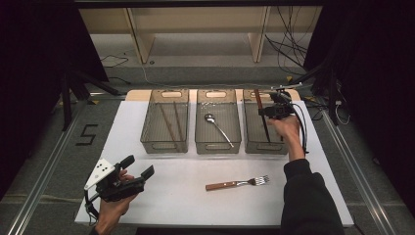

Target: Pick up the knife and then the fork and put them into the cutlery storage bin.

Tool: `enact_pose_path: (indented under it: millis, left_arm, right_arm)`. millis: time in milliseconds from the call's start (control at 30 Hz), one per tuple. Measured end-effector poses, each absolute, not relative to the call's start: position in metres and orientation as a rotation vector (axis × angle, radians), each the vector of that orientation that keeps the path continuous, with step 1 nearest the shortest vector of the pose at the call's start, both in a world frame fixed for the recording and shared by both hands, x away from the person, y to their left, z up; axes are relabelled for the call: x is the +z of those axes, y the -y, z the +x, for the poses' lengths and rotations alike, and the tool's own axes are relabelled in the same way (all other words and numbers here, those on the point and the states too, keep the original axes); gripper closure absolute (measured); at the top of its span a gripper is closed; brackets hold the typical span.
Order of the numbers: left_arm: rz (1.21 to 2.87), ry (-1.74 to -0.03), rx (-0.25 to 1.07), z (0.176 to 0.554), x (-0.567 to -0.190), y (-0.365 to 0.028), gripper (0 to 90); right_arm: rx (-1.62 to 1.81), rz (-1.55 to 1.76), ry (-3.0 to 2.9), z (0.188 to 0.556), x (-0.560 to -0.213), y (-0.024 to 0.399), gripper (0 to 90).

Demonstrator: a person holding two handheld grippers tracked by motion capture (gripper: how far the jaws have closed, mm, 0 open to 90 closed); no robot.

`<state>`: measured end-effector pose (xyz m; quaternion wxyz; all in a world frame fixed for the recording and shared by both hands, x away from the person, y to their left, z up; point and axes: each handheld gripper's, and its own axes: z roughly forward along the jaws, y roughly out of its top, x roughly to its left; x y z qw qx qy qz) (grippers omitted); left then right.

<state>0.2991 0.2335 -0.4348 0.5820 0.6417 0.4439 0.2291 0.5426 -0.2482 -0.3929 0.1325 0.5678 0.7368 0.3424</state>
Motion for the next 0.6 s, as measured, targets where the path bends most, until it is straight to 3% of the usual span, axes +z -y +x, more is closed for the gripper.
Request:
enact_pose_path:
  millis: [233,300,600]
  left_arm:
    - [1.502,-1.035,0.535,0.299,-0.435,-0.234,13.6]
    - [1.497,-1.037,0.534,0.299,-0.435,-0.233,13.6]
    - [1.501,-1.036,0.535,0.299,-0.435,-0.233,13.6]
  right_arm:
    - [0.946,1.684,-2.159,0.545,-0.401,0.246,76.2]
    - [0.936,1.705,-2.167,0.546,-0.404,0.245,69.8]
    - [0.964,1.659,-2.199,0.541,-0.397,0.243,57.0]
